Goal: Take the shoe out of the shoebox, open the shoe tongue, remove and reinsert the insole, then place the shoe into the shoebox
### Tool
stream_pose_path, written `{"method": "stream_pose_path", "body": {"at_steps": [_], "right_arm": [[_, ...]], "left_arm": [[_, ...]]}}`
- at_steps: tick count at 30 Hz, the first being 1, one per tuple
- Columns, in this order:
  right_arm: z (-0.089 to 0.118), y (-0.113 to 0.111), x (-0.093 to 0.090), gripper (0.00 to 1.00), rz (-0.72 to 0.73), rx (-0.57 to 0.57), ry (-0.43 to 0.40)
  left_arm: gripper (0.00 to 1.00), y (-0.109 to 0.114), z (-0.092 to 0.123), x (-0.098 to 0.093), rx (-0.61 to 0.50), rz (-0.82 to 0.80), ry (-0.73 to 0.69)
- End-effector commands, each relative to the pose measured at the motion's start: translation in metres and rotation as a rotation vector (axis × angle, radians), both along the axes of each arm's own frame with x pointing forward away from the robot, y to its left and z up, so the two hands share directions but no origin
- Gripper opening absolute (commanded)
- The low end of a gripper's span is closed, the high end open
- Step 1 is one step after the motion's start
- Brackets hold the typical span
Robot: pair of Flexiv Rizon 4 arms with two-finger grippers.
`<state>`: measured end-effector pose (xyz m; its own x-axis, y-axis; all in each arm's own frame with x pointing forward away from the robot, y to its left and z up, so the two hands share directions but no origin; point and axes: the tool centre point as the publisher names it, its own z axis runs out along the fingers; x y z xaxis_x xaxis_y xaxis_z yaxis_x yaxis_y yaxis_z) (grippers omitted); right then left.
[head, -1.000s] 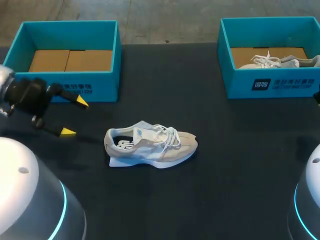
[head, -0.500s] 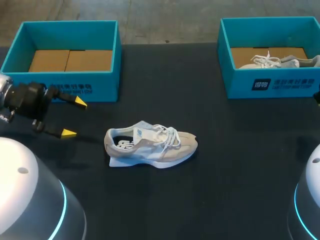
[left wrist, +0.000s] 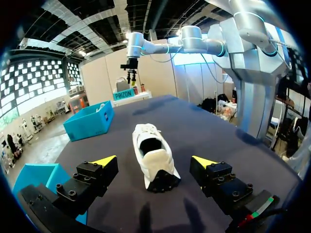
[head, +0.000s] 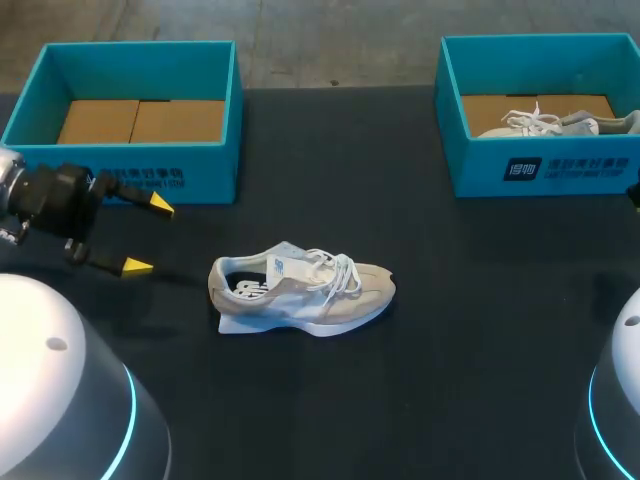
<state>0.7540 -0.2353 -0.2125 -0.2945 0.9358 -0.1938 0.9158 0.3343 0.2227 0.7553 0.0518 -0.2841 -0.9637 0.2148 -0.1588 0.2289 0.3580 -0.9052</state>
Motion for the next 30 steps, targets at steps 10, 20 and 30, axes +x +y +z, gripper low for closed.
{"method": "stream_pose_path", "body": {"at_steps": [10, 20, 30], "right_arm": [[0.0, 0.0, 0.001, 1.0, 0.001, 0.001, 0.002], [0.0, 0.0, 0.001, 1.0, 0.001, 0.001, 0.002], [0.0, 0.0, 0.001, 1.0, 0.001, 0.001, 0.002]], "left_arm": [[1.0, 0.001, -0.016, -0.008, -0.041, 0.072, 0.06], [1.0, -0.001, -0.051, -0.014, 0.015, 0.148, 0.142], [1.0, -0.028, -0.078, -0.013, 0.027, 0.221, 0.195]]}}
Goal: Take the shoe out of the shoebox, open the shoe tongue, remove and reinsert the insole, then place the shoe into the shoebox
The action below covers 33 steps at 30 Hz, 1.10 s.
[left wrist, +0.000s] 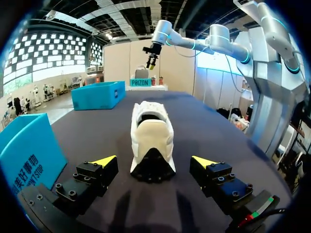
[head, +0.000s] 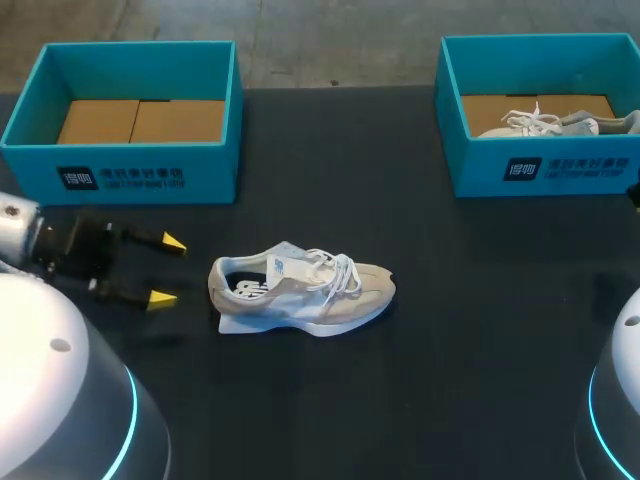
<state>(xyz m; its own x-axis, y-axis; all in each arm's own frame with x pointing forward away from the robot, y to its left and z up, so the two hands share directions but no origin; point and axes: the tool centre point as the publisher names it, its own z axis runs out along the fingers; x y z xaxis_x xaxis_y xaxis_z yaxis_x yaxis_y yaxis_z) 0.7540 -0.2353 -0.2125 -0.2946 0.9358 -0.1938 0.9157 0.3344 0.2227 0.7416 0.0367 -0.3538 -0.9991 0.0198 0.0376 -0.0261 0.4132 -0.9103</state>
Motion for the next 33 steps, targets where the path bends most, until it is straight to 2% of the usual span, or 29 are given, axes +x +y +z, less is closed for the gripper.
{"method": "stream_pose_path", "body": {"at_steps": [1, 20, 33], "right_arm": [[0.0, 0.0, 0.001, 1.0, 0.001, 0.001, 0.002], [0.0, 0.0, 0.001, 1.0, 0.001, 0.001, 0.002], [0.0, 0.0, 0.001, 1.0, 0.001, 0.001, 0.002]], "left_arm": [[1.0, -0.015, -0.011, 0.002, -0.012, 0.028, 0.004], [1.0, -0.054, -0.029, 0.017, 0.017, 0.011, 0.042], [1.0, -0.06, -0.04, -0.003, 0.007, 0.026, 0.082]]}}
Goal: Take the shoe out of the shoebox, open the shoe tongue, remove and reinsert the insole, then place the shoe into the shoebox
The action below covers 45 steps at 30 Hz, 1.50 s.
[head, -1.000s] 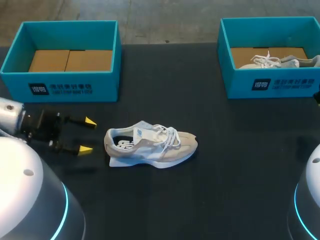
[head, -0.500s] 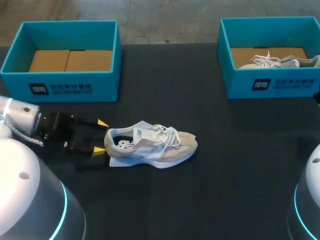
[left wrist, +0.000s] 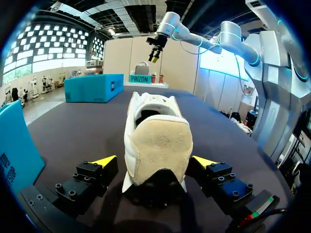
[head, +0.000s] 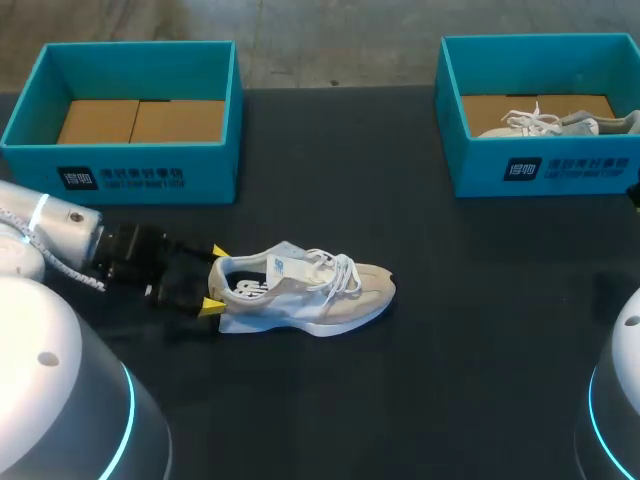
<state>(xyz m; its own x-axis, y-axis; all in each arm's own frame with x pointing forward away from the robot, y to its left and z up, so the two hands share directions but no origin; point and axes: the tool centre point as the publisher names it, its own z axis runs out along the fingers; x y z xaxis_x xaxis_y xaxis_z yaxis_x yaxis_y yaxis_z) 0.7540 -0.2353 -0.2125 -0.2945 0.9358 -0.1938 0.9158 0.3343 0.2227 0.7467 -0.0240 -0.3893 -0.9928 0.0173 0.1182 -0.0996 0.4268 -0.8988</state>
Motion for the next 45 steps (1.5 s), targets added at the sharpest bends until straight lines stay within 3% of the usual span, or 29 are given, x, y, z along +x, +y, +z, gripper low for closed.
{"method": "stream_pose_path", "body": {"at_steps": [1, 34, 35, 36, 37, 40, 42, 43, 45], "right_arm": [[0.0, 0.0, 0.001, 1.0, 0.001, 0.001, 0.002], [0.0, 0.0, 0.001, 1.0, 0.001, 0.001, 0.002], [0.0, 0.0, 0.001, 1.0, 0.001, 0.001, 0.002], [0.0, 0.0, 0.001, 1.0, 0.001, 0.001, 0.002], [0.0, 0.0, 0.001, 1.0, 0.001, 0.001, 0.002], [0.0, 0.0, 0.001, 1.0, 0.001, 0.001, 0.002], [0.0, 0.0, 0.001, 1.0, 0.001, 0.001, 0.002], [0.0, 0.0, 0.001, 1.0, 0.001, 0.001, 0.002], [0.0, 0.0, 0.001, 1.0, 0.001, 0.001, 0.002]], "left_arm": [[1.0, 0.0, -0.006, -0.01, -0.01, 0.03, 0.003], [1.0, -0.02, -0.033, -0.015, -0.014, 0.07, 0.036], [0.89, -0.019, -0.033, -0.015, -0.014, 0.07, 0.036], [0.69, -0.018, -0.034, -0.015, -0.014, 0.071, 0.036], [0.57, -0.018, -0.034, -0.014, -0.013, 0.071, 0.036], [0.33, -0.016, -0.033, -0.012, -0.01, 0.064, 0.034], [0.05, -0.015, -0.034, -0.011, -0.008, 0.059, 0.032], [0.0, -0.015, -0.034, -0.011, -0.007, 0.056, 0.03], [0.0, -0.014, -0.034, -0.01, -0.009, 0.045, 0.028]]}}
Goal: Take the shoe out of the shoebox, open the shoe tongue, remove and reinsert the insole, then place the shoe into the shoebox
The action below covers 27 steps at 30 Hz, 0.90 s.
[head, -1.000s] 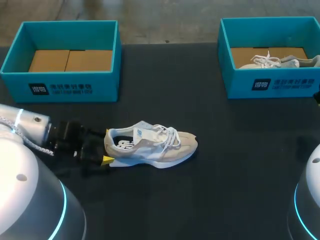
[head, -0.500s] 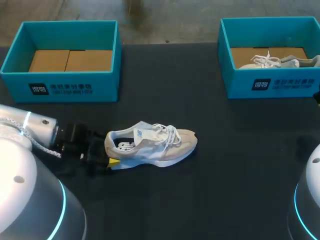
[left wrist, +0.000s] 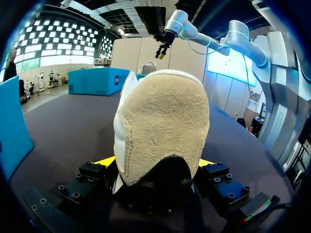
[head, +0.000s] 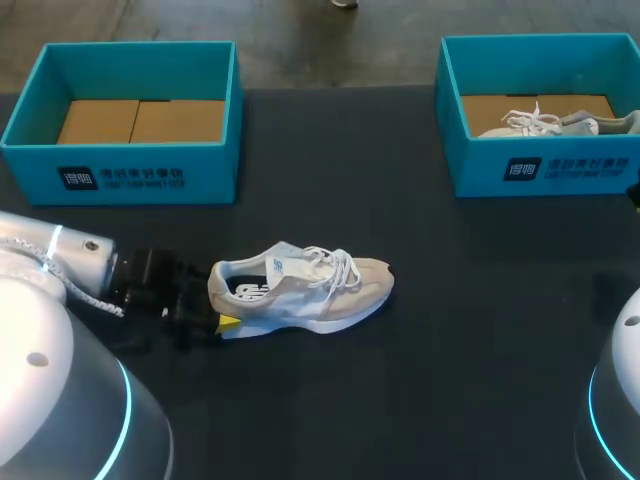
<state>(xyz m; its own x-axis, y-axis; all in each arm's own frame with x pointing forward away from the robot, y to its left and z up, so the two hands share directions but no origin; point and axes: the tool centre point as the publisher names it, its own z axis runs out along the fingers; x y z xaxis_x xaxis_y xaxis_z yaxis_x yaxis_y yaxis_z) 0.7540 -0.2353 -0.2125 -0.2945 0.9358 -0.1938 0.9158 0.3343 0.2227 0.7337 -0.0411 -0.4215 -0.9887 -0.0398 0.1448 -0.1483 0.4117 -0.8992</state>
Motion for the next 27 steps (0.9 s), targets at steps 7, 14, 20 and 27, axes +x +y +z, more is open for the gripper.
{"method": "stream_pose_path", "body": {"at_steps": [7, 14, 20, 27], "right_arm": [[-0.0002, -0.0003, 0.0009, 1.0, 0.001, 0.001, 0.002], [-0.0002, -0.0003, 0.0009, 1.0, 0.001, 0.001, 0.002], [-0.0002, -0.0003, 0.0009, 1.0, 0.001, 0.001, 0.002], [-0.0002, -0.0003, 0.0009, 1.0, 0.001, 0.001, 0.002]], "left_arm": [[0.0, 0.0019, 0.0002, 0.0042, -0.002, -0.044, -0.003], [0.0, 0.0004, 0.0001, 0.0042, 0.002, -0.064, 0.011], [0.0, 0.0004, 0.0001, 0.0042, 0.002, -0.064, 0.011], [0.0, 0.0004, 0.0001, 0.0042, 0.002, -0.064, 0.011]]}}
